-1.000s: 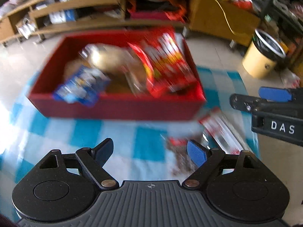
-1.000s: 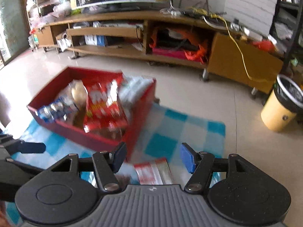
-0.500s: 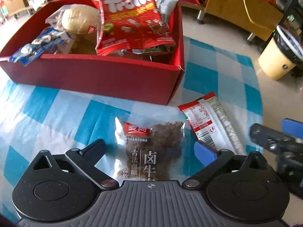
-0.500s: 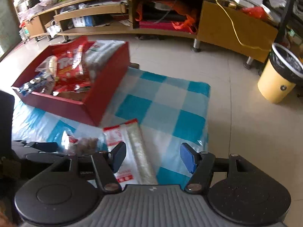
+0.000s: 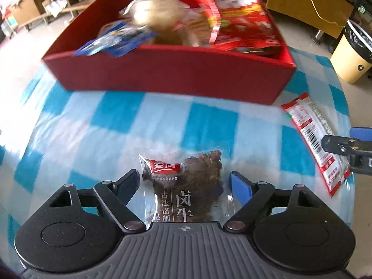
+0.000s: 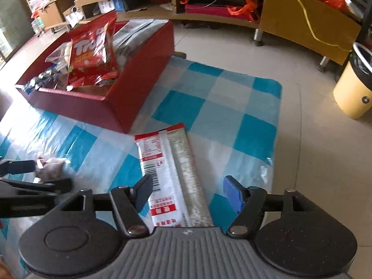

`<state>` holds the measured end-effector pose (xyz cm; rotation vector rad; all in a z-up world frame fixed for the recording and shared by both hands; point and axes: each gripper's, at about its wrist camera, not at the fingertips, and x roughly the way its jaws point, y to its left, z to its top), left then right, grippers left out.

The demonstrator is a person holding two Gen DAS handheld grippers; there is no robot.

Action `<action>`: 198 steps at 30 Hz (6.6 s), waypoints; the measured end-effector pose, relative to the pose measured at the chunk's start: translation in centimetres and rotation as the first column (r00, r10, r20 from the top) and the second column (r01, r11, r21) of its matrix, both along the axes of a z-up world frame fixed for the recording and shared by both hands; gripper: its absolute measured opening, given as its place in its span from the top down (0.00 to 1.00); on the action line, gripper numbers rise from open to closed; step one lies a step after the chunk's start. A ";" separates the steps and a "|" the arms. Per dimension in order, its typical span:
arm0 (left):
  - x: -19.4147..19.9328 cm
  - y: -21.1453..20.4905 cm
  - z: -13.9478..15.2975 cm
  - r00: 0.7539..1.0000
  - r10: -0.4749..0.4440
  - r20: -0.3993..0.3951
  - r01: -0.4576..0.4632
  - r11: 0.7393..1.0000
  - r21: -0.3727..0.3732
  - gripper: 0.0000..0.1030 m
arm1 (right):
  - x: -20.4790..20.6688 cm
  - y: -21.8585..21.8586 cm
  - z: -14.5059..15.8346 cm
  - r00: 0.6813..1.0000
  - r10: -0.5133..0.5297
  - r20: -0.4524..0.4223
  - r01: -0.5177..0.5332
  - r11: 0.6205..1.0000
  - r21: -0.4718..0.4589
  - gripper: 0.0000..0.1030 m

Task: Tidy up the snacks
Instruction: 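Grasp the brown jerky bag with the left tool while the right tool grasps the red-and-white stick packet, then carry the jerky bag and stick packet into the red box and release both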

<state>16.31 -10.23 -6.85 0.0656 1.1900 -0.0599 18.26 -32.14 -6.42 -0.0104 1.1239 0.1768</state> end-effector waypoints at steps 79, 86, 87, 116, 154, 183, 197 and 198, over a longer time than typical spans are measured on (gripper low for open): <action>-3.2 4.9 3.2 0.996 -0.032 0.087 0.037 0.998 -0.051 0.14 | -5.8 10.6 3.0 0.991 0.069 0.119 -0.064 0.997 -0.044 0.53; -2.4 4.8 5.7 0.987 -0.017 0.157 0.029 0.997 -0.074 0.14 | -4.9 10.7 4.3 0.985 0.062 0.160 -0.056 0.998 -0.042 0.53; -2.2 4.8 5.9 0.986 -0.015 0.164 0.027 0.997 -0.075 0.14 | -4.9 10.8 4.5 0.984 0.064 0.166 -0.057 0.997 -0.044 0.53; 10.2 3.2 9.8 0.949 0.054 0.311 -0.027 0.996 -0.090 0.14 | 8.0 10.6 8.2 0.958 -0.027 0.285 0.011 0.998 0.058 0.52; 14.9 4.4 7.1 0.948 0.094 0.303 -0.097 0.995 -0.005 0.14 | 12.4 11.4 5.5 0.963 -0.041 0.265 0.040 0.999 0.010 0.53; 16.3 4.6 5.7 0.954 0.109 0.280 -0.116 0.993 0.009 0.11 | 13.5 11.6 4.2 0.965 -0.036 0.259 0.043 0.999 -0.023 0.51; 16.1 4.8 5.6 0.956 0.110 0.272 -0.115 0.993 0.003 0.09 | 13.4 10.9 4.0 0.970 -0.054 0.238 0.058 0.998 -0.011 0.48; 16.1 4.7 5.6 0.956 0.108 0.273 -0.114 0.994 0.004 0.09 | 13.4 10.8 4.0 0.970 -0.054 0.238 0.059 0.998 -0.012 0.47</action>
